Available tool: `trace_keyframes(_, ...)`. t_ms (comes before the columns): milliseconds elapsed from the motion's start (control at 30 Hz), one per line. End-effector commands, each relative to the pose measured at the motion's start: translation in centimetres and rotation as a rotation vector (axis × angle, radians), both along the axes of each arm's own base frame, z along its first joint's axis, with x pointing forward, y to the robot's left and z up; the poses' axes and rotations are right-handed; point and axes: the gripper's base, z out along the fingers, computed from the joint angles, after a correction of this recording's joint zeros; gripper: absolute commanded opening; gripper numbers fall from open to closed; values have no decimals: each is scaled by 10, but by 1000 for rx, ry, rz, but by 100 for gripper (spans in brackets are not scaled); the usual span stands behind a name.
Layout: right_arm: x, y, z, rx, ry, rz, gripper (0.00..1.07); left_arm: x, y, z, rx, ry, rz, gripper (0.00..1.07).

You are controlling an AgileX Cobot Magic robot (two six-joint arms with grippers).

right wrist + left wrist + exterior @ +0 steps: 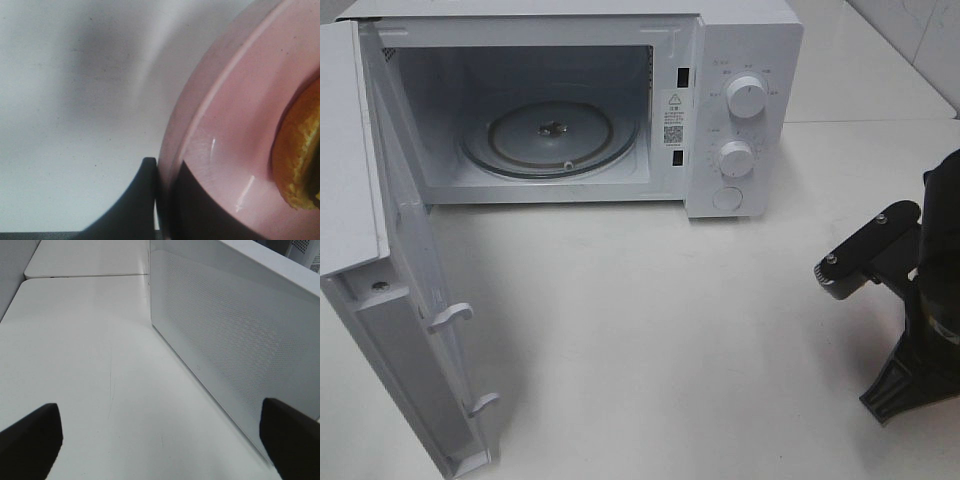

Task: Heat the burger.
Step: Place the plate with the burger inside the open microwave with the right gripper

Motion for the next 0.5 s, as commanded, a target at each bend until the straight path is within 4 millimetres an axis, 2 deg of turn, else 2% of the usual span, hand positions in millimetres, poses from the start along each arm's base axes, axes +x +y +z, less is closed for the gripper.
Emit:
trace_keyframes(33, -6, 0, 6, -65, -14, 54, 0, -2, 0, 0, -12, -24, 0, 100)
trace_keyframes(500, -29, 25, 15, -98, -29, 221, 0, -2, 0, 0, -12, -24, 0, 100)
